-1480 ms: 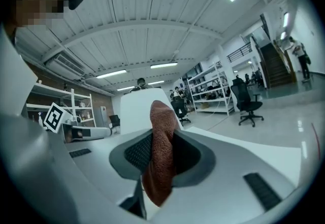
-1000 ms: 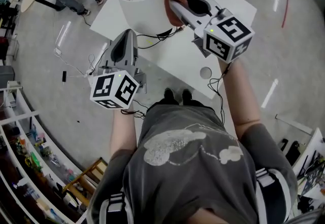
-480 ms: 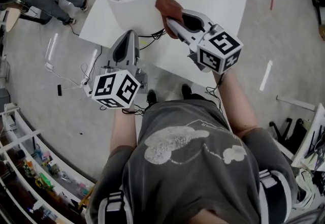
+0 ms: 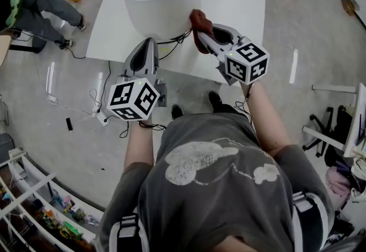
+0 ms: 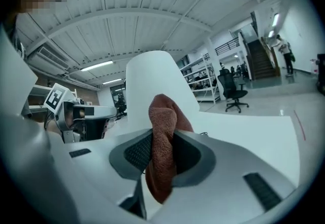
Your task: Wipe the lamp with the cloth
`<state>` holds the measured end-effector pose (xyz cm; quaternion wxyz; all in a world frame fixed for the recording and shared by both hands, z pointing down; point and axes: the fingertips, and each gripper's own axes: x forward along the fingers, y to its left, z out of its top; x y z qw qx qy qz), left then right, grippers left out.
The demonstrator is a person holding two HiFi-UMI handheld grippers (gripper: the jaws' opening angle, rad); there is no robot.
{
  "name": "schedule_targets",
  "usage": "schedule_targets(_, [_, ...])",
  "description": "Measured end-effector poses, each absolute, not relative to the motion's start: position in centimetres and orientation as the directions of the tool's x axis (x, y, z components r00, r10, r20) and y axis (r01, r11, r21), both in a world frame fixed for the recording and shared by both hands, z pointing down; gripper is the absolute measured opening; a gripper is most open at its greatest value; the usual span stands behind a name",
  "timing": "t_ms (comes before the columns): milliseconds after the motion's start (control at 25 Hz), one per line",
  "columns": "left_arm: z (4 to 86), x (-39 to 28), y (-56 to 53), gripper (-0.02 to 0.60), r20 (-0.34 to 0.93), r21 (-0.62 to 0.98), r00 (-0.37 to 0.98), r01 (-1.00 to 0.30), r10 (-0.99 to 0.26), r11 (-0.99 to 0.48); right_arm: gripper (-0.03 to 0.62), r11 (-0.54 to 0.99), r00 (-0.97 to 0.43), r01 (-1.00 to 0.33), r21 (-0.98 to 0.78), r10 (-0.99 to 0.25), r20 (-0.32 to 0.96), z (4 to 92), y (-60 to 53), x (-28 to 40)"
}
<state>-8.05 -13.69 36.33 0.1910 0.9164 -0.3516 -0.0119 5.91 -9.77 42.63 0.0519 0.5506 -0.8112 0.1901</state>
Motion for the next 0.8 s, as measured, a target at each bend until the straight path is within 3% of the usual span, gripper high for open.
schedule_targets(280, [35.7, -9.5, -14.5, 0.008, 0.083, 0.367, 0.815, -0.561, -0.574, -0.742, 0.091, 0.189, -0.254, -0.954, -0.234, -0.922, 0.292, 42.0, -8.8, 5.9])
schedule_targets(560, [32.6, -11.5, -15.5, 0.008, 0.017, 0.327, 0.850, -0.502, -0.526, -0.801, 0.091, 0.134, -0.157, -0.978, -0.160, -0.978, 0.139, 33.8, -8.5, 5.4])
schedule_targets(800, [29.5, -11.7, -15.0, 0.008, -0.035, 0.279, 0.888, -0.432, -0.459, -0.857, 0.091, 0.153, -0.155, -0.983, -0.100, -0.988, 0.013, 27.3, -9.5, 3.0])
